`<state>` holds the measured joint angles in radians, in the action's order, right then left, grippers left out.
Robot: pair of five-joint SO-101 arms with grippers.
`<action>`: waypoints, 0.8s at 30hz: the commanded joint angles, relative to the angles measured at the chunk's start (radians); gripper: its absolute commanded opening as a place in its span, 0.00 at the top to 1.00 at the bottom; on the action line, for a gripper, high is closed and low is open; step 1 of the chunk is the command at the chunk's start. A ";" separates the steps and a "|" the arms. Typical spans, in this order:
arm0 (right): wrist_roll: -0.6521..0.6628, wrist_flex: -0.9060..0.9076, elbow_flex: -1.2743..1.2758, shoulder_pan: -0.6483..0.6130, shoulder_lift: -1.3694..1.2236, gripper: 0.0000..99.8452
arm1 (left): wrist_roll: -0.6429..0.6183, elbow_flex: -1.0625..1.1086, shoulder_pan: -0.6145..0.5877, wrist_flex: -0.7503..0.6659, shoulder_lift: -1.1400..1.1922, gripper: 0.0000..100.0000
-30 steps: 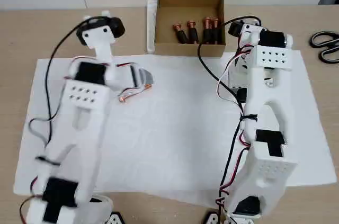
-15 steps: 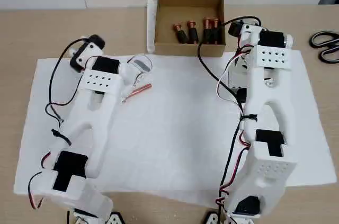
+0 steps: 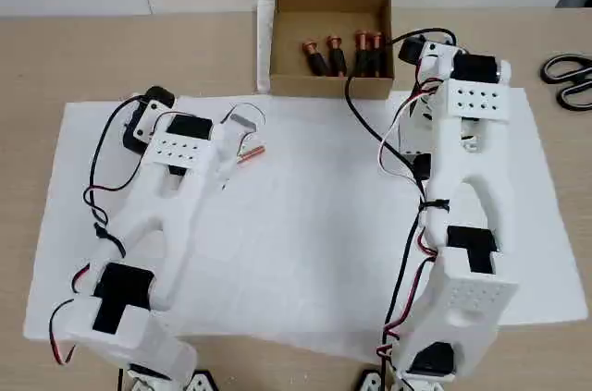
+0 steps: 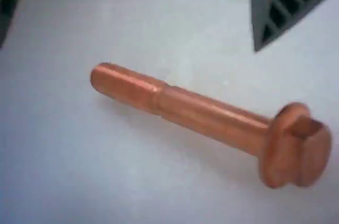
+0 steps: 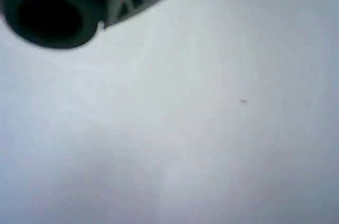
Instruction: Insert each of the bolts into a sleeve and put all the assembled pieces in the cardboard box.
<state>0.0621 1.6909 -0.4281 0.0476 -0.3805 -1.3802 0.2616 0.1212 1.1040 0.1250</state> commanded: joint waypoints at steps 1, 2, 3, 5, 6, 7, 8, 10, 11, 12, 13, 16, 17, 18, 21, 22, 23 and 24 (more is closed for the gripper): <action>0.002 0.013 -0.038 0.004 0.065 0.95 | -0.008 0.005 -0.038 -0.029 -0.005 0.72; 0.002 0.013 -0.038 0.004 0.065 0.95 | -0.008 0.016 -0.052 -0.040 0.003 0.72; 0.002 0.013 -0.038 0.004 0.065 0.95 | -0.006 0.022 -0.063 -0.052 0.018 0.72; 0.002 0.013 -0.038 0.004 0.065 0.95 | -0.006 0.024 -0.080 -0.061 0.061 0.72; 0.002 0.013 -0.038 0.002 0.065 0.95 | -0.006 0.019 -0.083 -0.061 0.086 0.72; 0.002 0.013 -0.038 0.002 0.065 0.95 | -0.006 0.015 -0.086 -0.061 0.104 0.72; 0.002 0.013 -0.038 0.002 0.065 0.95 | -0.006 0.004 -0.087 -0.057 0.126 0.72; 0.002 0.013 -0.038 0.002 0.065 0.95 | -0.006 -0.013 -0.086 -0.049 0.158 0.72; 0.002 0.013 -0.038 0.002 0.065 0.95 | -0.006 -0.021 -0.083 -0.044 0.167 0.72; 0.002 0.013 -0.038 0.002 0.065 0.95 | -0.006 -0.025 -0.081 -0.041 0.170 0.72; 0.002 0.013 -0.038 0.002 0.065 0.95 | -0.006 -0.030 -0.080 -0.038 0.172 0.72; 0.002 0.013 -0.038 0.002 0.065 0.95 | -0.006 -0.030 -0.080 -0.044 0.172 0.72; 0.002 0.013 -0.038 0.002 0.065 0.95 | -0.006 -0.030 -0.080 -0.044 0.172 0.72; 0.002 0.013 -0.038 0.002 0.065 0.95 | -0.006 -0.030 -0.080 -0.044 0.172 0.72; 0.002 0.013 -0.038 0.002 0.065 0.95 | -0.006 -0.030 -0.080 -0.040 0.172 0.74; 0.002 0.013 -0.038 0.002 0.065 0.95 | -0.005 -0.030 -0.080 -0.040 0.172 0.77; 0.002 0.013 -0.038 0.002 0.065 0.95 | -0.003 -0.030 -0.080 -0.040 0.172 0.81; 0.002 0.013 -0.038 0.002 0.065 0.95 | -0.003 -0.030 -0.080 -0.038 0.172 0.85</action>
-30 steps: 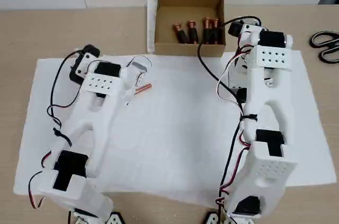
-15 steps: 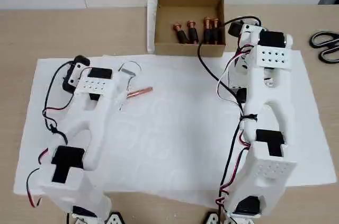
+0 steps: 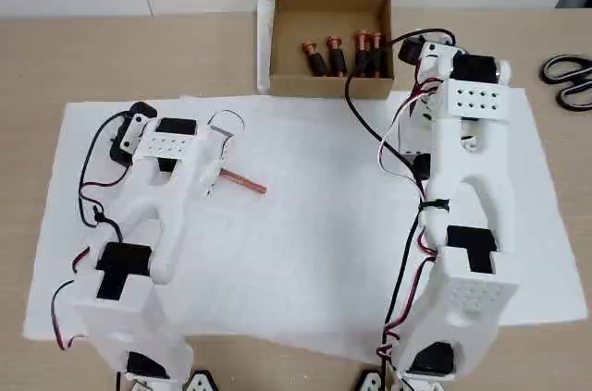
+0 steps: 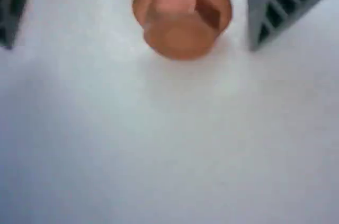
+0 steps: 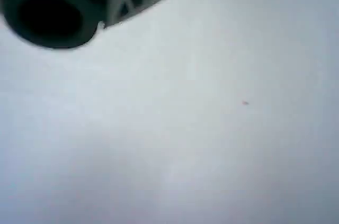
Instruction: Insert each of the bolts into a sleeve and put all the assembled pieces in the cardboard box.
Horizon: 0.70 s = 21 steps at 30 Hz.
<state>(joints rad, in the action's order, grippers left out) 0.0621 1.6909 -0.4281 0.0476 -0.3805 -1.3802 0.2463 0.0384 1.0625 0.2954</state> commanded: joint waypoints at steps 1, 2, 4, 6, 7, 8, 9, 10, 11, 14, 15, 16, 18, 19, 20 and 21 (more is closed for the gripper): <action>0.002 0.013 -0.038 0.002 0.065 0.95 | -0.002 -0.016 0.003 0.005 0.000 0.89; 0.002 0.013 -0.038 0.002 0.065 0.95 | 0.000 -0.018 0.003 0.012 0.000 0.94; 0.002 0.013 -0.038 0.002 0.065 0.95 | 0.017 -0.038 0.003 0.035 0.000 1.00; 0.002 0.013 -0.038 0.002 0.065 0.95 | 0.046 -0.061 0.006 0.063 0.000 0.99; 0.002 0.013 -0.038 0.002 0.065 0.95 | 0.054 -0.076 0.011 0.078 0.000 0.99; 0.002 0.013 -0.038 0.002 0.065 0.95 | 0.055 -0.091 0.018 0.097 0.000 0.99; 0.002 0.013 -0.038 0.002 0.065 0.95 | 0.060 -0.110 0.023 0.118 0.000 0.99; 0.002 0.013 -0.038 0.002 0.065 0.95 | 0.078 -0.133 0.034 0.135 0.000 0.99; 0.002 0.013 -0.038 0.002 0.065 0.95 | 0.106 -0.157 0.043 0.153 0.000 0.99; 0.002 0.013 -0.038 0.002 0.065 0.95 | 0.239 -0.234 0.075 0.204 0.000 0.99; 0.002 0.013 -0.038 0.002 0.065 0.95 | 0.298 -0.263 0.084 0.227 0.000 0.99; 0.002 0.013 -0.038 0.002 0.065 0.95 | 0.350 -0.292 0.091 0.249 0.000 0.99; 0.002 0.013 -0.038 0.002 0.065 0.95 | 0.436 -0.341 0.094 0.290 0.000 0.99; 0.002 0.013 -0.038 0.002 0.065 0.95 | 0.471 -0.364 0.091 0.310 0.000 0.99; 0.002 0.013 -0.038 0.002 0.065 0.95 | 0.508 -0.386 0.084 0.331 0.002 0.99; 0.002 0.013 -0.038 0.002 0.065 0.95 | 0.548 -0.401 0.074 0.350 0.006 0.99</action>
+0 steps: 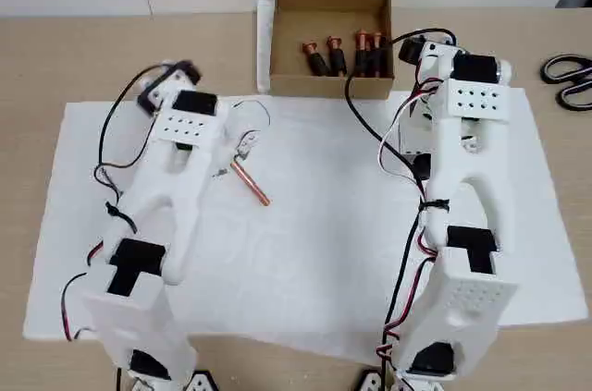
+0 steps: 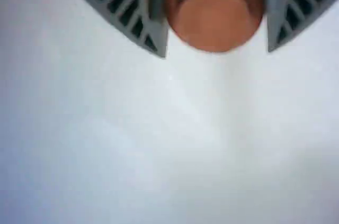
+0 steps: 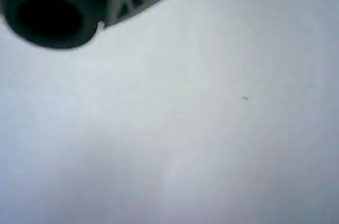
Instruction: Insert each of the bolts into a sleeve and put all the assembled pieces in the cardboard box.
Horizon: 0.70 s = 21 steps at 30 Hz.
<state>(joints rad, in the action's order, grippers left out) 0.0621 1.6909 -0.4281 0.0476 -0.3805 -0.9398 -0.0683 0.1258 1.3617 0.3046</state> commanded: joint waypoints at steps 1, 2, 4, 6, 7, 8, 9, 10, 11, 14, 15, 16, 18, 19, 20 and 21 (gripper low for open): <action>0.002 0.013 -0.038 0.002 0.065 0.95 | 0.150 -0.094 -0.025 0.061 0.002 0.99; 0.002 0.013 -0.038 0.002 0.065 0.95 | 0.198 -0.093 -0.037 0.063 0.003 0.99; 0.002 0.013 -0.038 0.002 0.065 0.95 | 0.333 -0.088 -0.066 0.040 0.023 0.99; 0.002 0.013 -0.038 0.002 0.065 0.95 | 0.466 -0.088 -0.086 0.002 0.063 0.99; 0.002 0.013 -0.038 0.002 0.065 0.95 | 0.519 -0.088 -0.089 -0.008 0.084 0.99; 0.002 0.013 -0.038 0.002 0.065 0.95 | 0.565 -0.088 -0.091 -0.014 0.106 0.99; 0.002 0.013 -0.038 0.002 0.065 0.95 | 0.603 -0.091 -0.089 -0.014 0.129 0.99; 0.002 0.013 -0.037 0.002 0.065 0.95 | 0.634 -0.093 -0.086 -0.015 0.150 0.99; 0.002 0.015 -0.037 0.002 0.065 0.95 | 0.649 -0.093 -0.084 -0.015 0.164 0.99; 0.000 0.013 -0.012 0.002 0.065 0.95 | 0.681 -0.104 -0.084 -0.008 0.193 0.99; 0.000 0.008 -0.002 0.002 0.065 0.95 | 0.717 -0.105 -0.084 -0.008 0.192 0.97; 0.000 0.004 0.008 0.002 0.065 0.95 | 0.730 -0.108 -0.083 -0.008 0.192 0.95; 0.000 0.004 0.014 0.002 0.065 0.95 | 0.738 -0.110 -0.084 -0.006 0.173 0.91; 0.000 0.004 0.014 0.002 0.065 0.95 | 0.747 -0.107 -0.084 -0.005 0.157 0.89; 0.000 0.004 0.014 0.002 0.065 0.95 | 0.758 -0.107 -0.084 0.003 0.143 0.89; 0.000 0.004 0.014 0.002 0.065 0.95 | 0.761 -0.107 -0.084 0.006 0.129 0.88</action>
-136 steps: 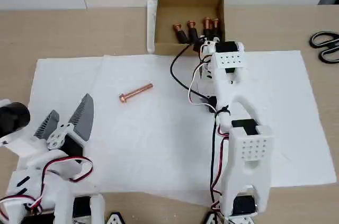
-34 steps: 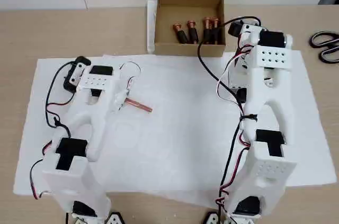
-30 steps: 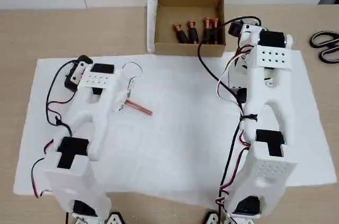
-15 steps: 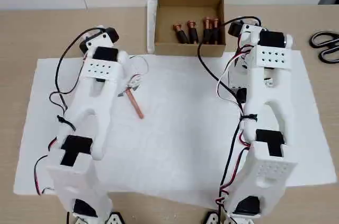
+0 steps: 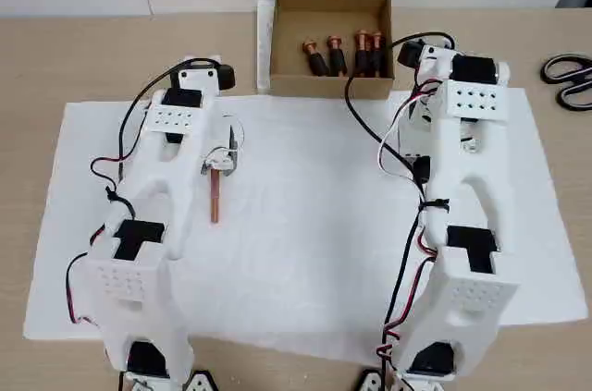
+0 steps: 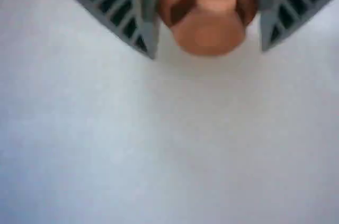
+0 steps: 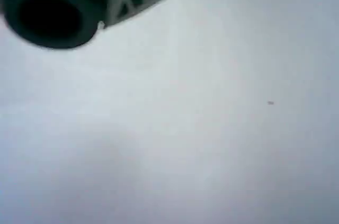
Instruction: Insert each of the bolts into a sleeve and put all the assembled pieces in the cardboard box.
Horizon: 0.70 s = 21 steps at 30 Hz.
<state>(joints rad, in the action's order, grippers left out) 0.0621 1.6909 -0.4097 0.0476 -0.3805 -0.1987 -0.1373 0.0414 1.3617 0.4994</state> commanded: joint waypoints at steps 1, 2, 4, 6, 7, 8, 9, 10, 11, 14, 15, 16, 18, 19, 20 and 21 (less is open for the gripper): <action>0.000 0.004 -0.005 0.002 0.065 0.95 | 0.021 -0.036 0.000 0.008 -0.081 0.88; 0.000 0.004 -0.005 0.002 0.065 0.95 | 0.023 -0.036 0.000 0.012 -0.092 0.88; 0.000 0.002 -0.005 0.002 0.065 0.95 | 0.026 -0.041 0.000 0.040 -0.117 0.88; 0.000 0.002 -0.005 0.002 0.065 0.95 | 0.038 -0.038 0.000 0.058 -0.143 0.88; 0.000 0.002 -0.005 0.002 0.065 0.95 | 0.041 -0.038 0.000 0.068 -0.153 0.88; 0.000 0.002 -0.005 0.002 0.065 0.95 | 0.041 -0.038 0.000 0.072 -0.166 0.88; 0.000 0.002 -0.005 0.002 0.065 0.95 | 0.041 -0.036 0.000 0.078 -0.178 0.88; 0.000 0.002 -0.005 0.002 0.065 0.95 | 0.044 -0.036 0.000 0.086 -0.189 0.88; 0.000 0.002 -0.005 0.002 0.065 0.95 | 0.046 -0.036 0.000 0.094 -0.195 0.88; 0.000 0.002 -0.005 0.002 0.065 0.95 | 0.046 -0.033 0.000 0.115 -0.199 0.88; 0.000 0.002 -0.005 0.002 0.065 0.95 | 0.046 -0.028 0.000 0.115 -0.195 0.88; 0.000 0.002 -0.005 0.002 0.065 0.95 | 0.046 -0.012 0.000 0.109 -0.193 0.88; 0.000 0.002 -0.005 0.002 0.065 0.95 | 0.046 0.018 0.000 0.095 -0.189 0.88; 0.000 0.002 -0.005 0.002 0.065 0.95 | 0.046 0.036 0.000 0.078 -0.189 0.88; 0.000 0.002 -0.005 0.002 0.065 0.95 | 0.046 0.054 0.000 0.060 -0.189 0.88; 0.000 0.002 -0.005 0.002 0.065 0.95 | 0.046 0.071 0.000 0.040 -0.189 0.88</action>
<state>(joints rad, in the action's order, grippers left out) 0.0621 1.6909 -0.4097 0.0476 -0.3805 -0.1603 -0.0882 0.0445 1.4461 0.3659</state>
